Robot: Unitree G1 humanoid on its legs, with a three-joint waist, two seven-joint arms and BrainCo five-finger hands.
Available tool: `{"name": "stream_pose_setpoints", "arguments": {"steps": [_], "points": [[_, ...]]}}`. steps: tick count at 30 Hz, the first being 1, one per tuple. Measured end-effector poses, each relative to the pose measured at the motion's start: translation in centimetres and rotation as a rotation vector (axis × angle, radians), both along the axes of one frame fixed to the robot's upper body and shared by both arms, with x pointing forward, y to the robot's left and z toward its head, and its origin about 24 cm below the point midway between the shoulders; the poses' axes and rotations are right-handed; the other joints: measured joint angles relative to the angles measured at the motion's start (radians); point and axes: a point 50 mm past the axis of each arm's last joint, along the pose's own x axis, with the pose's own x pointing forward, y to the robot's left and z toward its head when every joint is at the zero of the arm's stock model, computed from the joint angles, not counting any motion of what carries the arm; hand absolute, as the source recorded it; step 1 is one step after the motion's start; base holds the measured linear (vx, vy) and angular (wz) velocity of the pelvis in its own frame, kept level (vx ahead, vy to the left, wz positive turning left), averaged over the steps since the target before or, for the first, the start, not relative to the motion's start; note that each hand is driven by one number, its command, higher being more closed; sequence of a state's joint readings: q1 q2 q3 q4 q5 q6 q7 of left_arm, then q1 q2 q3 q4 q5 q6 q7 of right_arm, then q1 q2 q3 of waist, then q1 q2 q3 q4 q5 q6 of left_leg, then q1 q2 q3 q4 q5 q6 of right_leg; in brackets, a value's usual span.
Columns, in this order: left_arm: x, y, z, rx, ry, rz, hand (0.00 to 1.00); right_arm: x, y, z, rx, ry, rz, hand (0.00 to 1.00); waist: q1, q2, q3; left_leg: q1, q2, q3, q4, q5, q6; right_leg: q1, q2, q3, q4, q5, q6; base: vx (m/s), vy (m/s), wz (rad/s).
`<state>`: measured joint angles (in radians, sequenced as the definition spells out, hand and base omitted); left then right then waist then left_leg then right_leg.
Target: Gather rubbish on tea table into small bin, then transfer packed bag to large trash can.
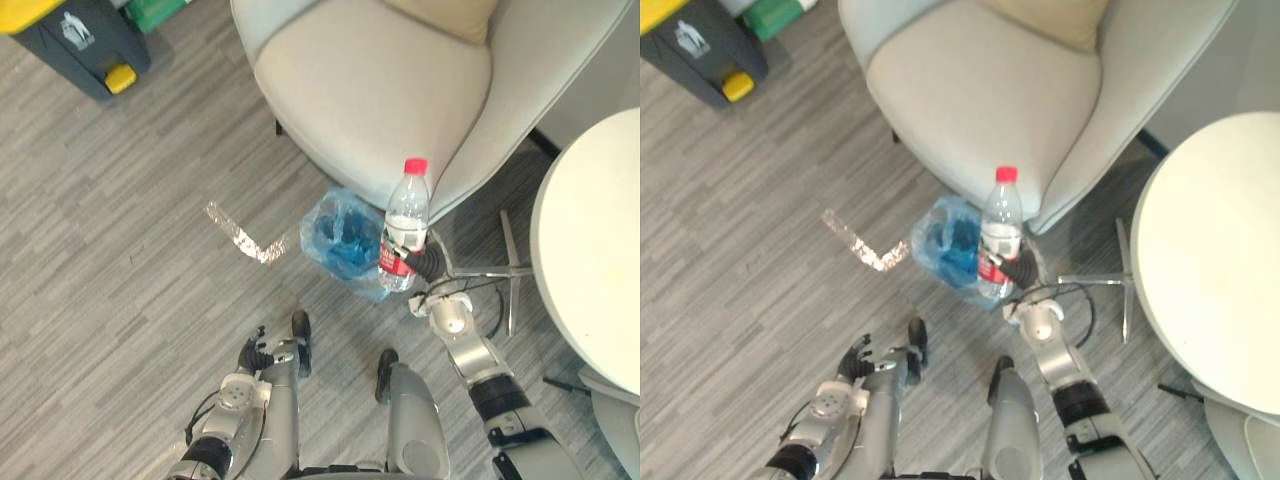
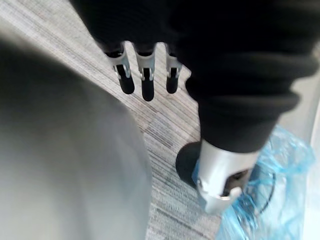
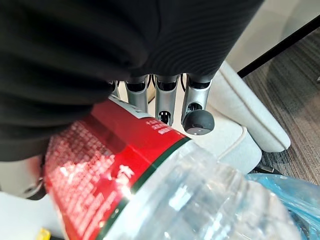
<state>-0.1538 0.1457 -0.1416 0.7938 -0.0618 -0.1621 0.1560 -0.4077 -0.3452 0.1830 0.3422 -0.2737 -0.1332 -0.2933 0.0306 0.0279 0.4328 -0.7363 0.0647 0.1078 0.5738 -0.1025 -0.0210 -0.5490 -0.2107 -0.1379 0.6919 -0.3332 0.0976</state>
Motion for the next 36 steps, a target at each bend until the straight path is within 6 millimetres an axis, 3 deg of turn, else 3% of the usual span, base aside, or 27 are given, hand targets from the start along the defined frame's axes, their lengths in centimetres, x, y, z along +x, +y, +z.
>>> {"name": "stream_pose_setpoints", "arguments": {"steps": [7, 13, 16, 25, 32, 33, 36], "points": [[2.8, -0.4, 2.9, -0.022, -0.135, 0.019, 0.0, 1.1, -0.2, 5.1, -0.031, -0.187, -0.011, 1.0, 0.024, -0.003, 0.019, -0.187, 0.0, -0.004, 0.048, 0.029, 0.017, -0.196, -0.018, -0.004, 0.093, -0.014, -0.006, -0.03, -0.007, 0.06], [5.3, -0.7, 6.3, -0.04, -0.289, 0.026, 0.0, 2.2, 0.6, 11.3, -0.085, -0.385, 0.014, 1.0, 0.036, -0.003, 0.043, -0.365, 0.003, -0.013, 0.097, 0.041, 0.028, -0.375, -0.025, -0.011, 0.169, -0.024, -0.004, -0.03, -0.028, 0.05], [6.3, -0.9, 7.7, -0.062, -0.348, 0.029, 0.0, 3.2, 0.0, 13.3, -0.12, -0.417, -0.014, 1.0, 0.047, -0.003, 0.045, -0.44, -0.003, -0.016, 0.11, 0.051, 0.029, -0.457, -0.035, -0.015, 0.201, -0.028, -0.004, -0.04, -0.016, 0.08], [7.6, -1.8, 10.7, -0.144, -0.494, 0.027, 0.0, 5.5, -2.3, 15.3, -0.241, -0.375, -0.123, 1.0, 0.064, -0.004, 0.054, -0.581, -0.045, -0.049, 0.087, 0.105, 0.015, -0.609, -0.081, -0.044, 0.283, -0.062, -0.022, -0.04, -0.003, 0.24], [7.6, -2.1, 11.2, -0.166, -0.52, 0.026, 0.0, 6.0, -3.7, 16.2, -0.279, -0.369, -0.19, 1.0, 0.073, -0.004, 0.053, -0.605, -0.063, -0.065, 0.056, 0.127, 0.002, -0.644, -0.102, -0.062, 0.309, -0.078, -0.035, -0.04, 0.019, 0.17], [7.6, -2.1, 11.2, -0.167, -0.523, 0.025, 0.0, 6.0, -3.7, 16.2, -0.279, -0.37, -0.19, 0.0, 0.073, -0.003, 0.053, -0.608, -0.063, -0.065, 0.057, 0.127, 0.001, -0.647, -0.102, -0.063, 0.313, -0.078, -0.036, -0.04, 0.026, 0.06], [7.6, -2.2, 11.6, -0.175, -0.538, 0.02, 0.0, 6.0, -3.6, 16.4, -0.278, -0.374, -0.193, 0.0, 0.075, -0.003, 0.052, -0.623, -0.066, -0.076, 0.057, 0.141, -0.002, -0.66, -0.102, -0.071, 0.321, -0.081, -0.04, -0.04, 0.024, 0.1]]}}
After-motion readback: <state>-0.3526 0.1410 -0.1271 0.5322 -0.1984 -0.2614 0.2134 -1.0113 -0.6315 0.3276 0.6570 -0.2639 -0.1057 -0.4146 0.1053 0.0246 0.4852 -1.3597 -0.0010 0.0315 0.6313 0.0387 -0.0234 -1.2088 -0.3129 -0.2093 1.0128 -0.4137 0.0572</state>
